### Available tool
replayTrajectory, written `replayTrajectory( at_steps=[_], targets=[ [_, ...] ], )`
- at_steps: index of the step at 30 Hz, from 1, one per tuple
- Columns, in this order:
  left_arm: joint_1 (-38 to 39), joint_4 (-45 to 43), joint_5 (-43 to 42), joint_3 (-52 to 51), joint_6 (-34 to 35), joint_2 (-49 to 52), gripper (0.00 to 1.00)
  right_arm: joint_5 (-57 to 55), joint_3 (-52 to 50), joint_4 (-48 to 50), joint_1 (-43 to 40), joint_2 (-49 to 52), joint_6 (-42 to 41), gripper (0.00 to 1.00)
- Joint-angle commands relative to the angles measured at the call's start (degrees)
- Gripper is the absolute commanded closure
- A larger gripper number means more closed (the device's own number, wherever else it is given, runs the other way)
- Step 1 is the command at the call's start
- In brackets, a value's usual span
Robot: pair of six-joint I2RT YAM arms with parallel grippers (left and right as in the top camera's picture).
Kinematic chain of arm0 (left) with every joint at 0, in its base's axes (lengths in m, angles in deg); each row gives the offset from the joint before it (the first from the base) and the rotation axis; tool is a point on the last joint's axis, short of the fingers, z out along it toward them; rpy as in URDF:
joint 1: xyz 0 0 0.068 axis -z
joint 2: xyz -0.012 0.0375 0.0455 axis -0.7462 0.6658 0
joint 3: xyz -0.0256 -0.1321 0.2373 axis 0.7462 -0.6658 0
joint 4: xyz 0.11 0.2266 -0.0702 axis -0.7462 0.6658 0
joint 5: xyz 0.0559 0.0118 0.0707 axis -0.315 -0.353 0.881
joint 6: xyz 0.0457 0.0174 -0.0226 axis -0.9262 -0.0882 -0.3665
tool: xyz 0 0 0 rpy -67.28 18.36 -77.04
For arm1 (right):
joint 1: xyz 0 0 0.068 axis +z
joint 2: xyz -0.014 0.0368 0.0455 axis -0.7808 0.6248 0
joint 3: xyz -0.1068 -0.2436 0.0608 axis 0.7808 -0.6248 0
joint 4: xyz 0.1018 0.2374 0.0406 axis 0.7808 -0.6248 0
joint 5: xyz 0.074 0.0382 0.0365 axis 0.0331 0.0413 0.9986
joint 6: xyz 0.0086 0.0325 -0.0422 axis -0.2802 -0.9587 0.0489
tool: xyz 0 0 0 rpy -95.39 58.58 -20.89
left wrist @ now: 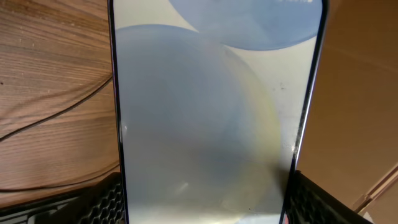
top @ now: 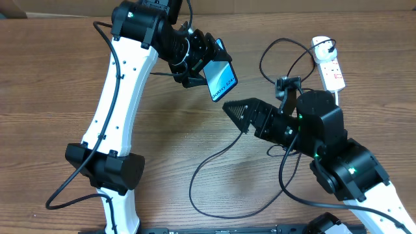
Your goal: Plug charger to phone and switch on socket
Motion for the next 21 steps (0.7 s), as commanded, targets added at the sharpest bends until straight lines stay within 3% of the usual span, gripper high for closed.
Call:
replayTrajectory(
  at_steps=[1,9,17,21],
  targets=[
    [0.2,-0.1,-0.2,0.8,3.4,-1.2,0.33,-9.6,2.7,1.6,3.1,-0.7,-0.2,0.06],
    [0.7,-0.1,-1.2,0.8,9.2,-1.2,0.32,-27.5,2.7,4.2,9.7,2.0,-4.3,0.14],
    [0.8,0.0,-4.7,0.8,9.7,-1.2,0.32,-28.8,2.7,6.6,10.2,7.2,-4.5,0.16],
    [0.8,0.7,-4.0,0.8,9.7,-1.2,0.32,-28.9,2.7,8.9,10.2,9.2,-4.4,0.22]
  ],
)
